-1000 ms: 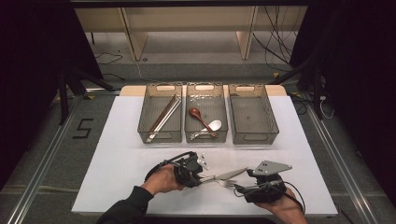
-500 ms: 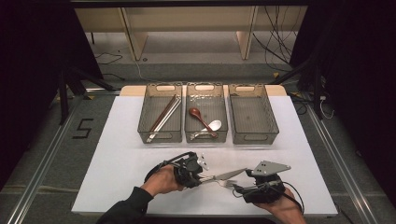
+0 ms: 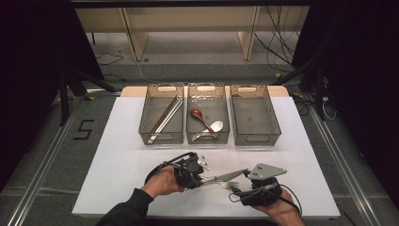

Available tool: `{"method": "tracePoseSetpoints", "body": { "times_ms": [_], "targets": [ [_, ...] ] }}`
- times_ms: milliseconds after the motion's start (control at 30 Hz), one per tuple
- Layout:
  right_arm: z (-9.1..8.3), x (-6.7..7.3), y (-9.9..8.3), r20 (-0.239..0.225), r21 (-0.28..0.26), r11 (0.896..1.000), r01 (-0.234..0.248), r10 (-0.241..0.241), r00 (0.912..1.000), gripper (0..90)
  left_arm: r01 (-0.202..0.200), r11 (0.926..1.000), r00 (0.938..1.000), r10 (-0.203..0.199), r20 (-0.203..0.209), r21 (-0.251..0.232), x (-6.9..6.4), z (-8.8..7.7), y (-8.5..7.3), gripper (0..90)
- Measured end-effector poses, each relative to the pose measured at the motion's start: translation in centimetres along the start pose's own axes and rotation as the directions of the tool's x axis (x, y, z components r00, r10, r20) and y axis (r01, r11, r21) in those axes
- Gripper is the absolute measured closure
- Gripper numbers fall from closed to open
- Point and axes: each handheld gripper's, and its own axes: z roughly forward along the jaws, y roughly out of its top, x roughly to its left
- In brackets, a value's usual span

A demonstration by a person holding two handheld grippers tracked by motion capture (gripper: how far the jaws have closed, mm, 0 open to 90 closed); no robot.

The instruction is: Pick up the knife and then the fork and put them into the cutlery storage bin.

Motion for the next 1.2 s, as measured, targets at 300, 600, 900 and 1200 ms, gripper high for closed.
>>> {"method": "tracePoseSetpoints", "body": {
  "times_ms": [300,600,900,1200],
  "targets": [
    [2.3,2.3,1.0,0.034,-0.005,0.987,0.162,-0.162,0.9862,32.5,0.008,0.9999,0.9999,-0.008,0.007,-0.007,-0.1,-0.4,0.1,77.7],
    [4.4,3.6,1.5,0.051,0.011,0.963,0.269,-0.269,0.9618,32.9,0.004,0.9999,1.0000,-0.004,0.000,-0.011,-0.3,-1.0,0.3,77.8],
    [6.6,4.1,1.8,0.089,0.058,0.919,0.390,-0.394,0.9148,35.6,0.004,0.9999,1.0000,-0.004,0.009,-0.010,-0.4,-1.2,0.4,77.9],
    [8.0,4.5,1.8,0.104,0.103,0.871,0.480,-0.490,0.8658,43.2,0.003,1.0000,1.0000,-0.003,0.008,-0.003,-0.5,-1.6,0.5,77.9]
  ]
}}
